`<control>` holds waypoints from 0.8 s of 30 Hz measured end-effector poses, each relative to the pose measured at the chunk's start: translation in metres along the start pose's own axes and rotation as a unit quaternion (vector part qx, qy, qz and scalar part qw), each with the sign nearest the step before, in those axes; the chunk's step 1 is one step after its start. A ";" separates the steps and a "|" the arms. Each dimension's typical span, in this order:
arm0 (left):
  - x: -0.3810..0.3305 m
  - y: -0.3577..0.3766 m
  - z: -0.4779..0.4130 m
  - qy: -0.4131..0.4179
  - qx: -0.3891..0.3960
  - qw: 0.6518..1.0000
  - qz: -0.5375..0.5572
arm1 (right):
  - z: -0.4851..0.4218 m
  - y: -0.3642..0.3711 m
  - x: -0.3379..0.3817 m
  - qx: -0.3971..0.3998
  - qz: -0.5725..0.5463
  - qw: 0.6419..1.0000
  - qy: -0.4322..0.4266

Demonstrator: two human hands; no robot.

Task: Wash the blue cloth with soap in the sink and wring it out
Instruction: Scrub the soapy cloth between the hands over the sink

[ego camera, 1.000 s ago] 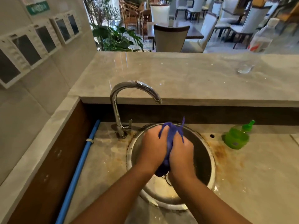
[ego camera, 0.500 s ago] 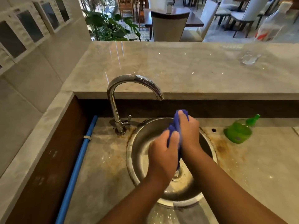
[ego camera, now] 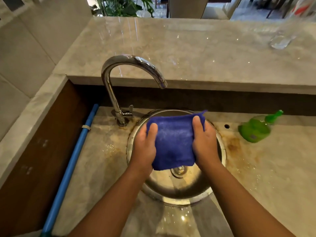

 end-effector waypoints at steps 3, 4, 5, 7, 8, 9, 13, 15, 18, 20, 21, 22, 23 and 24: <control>-0.005 -0.006 -0.006 -0.007 -0.029 1.000 0.010 | 0.007 0.002 -0.009 -0.018 -0.032 0.999 0.017; -0.005 -0.005 -0.007 -0.018 -0.032 0.999 0.016 | 0.010 0.003 -0.014 -0.035 -0.056 0.997 0.041; -0.005 -0.005 -0.006 -0.031 -0.032 0.999 0.021 | 0.013 0.004 -0.020 -0.044 -0.077 0.994 0.070; -0.003 -0.002 -0.005 -0.050 -0.027 0.998 0.031 | 0.017 0.007 -0.032 -0.039 -0.118 0.982 0.143; -0.003 -0.001 -0.004 -0.053 -0.021 0.998 0.027 | 0.018 0.010 -0.037 -0.024 -0.146 0.971 0.189; -0.004 0.001 -0.004 -0.050 -0.018 0.998 0.019 | 0.020 0.013 -0.042 -0.003 -0.185 0.953 0.239; -0.007 0.004 -0.006 -0.024 0.009 1.000 0.018 | 0.037 0.028 -0.054 0.093 -0.276 0.885 0.364; -0.008 0.004 -0.007 -0.012 0.033 0.999 0.020 | 0.042 0.034 -0.057 0.111 -0.312 0.869 0.368; 0.000 -0.002 -0.008 -0.032 0.061 0.996 0.062 | 0.032 0.030 -0.055 0.089 -0.330 0.883 0.322; 0.007 -0.010 -0.008 -0.071 0.046 0.994 0.076 | 0.021 0.023 -0.048 0.077 -0.312 0.909 0.264; 0.010 -0.013 -0.008 -0.098 0.041 0.991 0.081 | 0.018 0.022 -0.044 0.081 -0.309 0.915 0.245; 0.015 -0.014 -0.007 -0.135 0.044 0.985 0.095 | 0.016 0.023 -0.041 0.090 -0.311 0.916 0.237; 0.021 -0.013 -0.006 -0.182 0.057 0.974 0.120 | 0.015 0.024 -0.040 0.100 -0.318 0.912 0.238; 0.026 -0.010 -0.003 -0.231 0.075 0.959 0.148 | 0.014 0.025 -0.038 0.114 -0.324 0.907 0.241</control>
Point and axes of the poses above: each hand's wrist, its own z-axis away from the middle knuckle, its own y-axis out of the palm, x = y × z, the point moved 6 cm from there along -z, towards the middle knuckle, and after that the axes turned 2 degrees about -z, right-handed, at the moved point
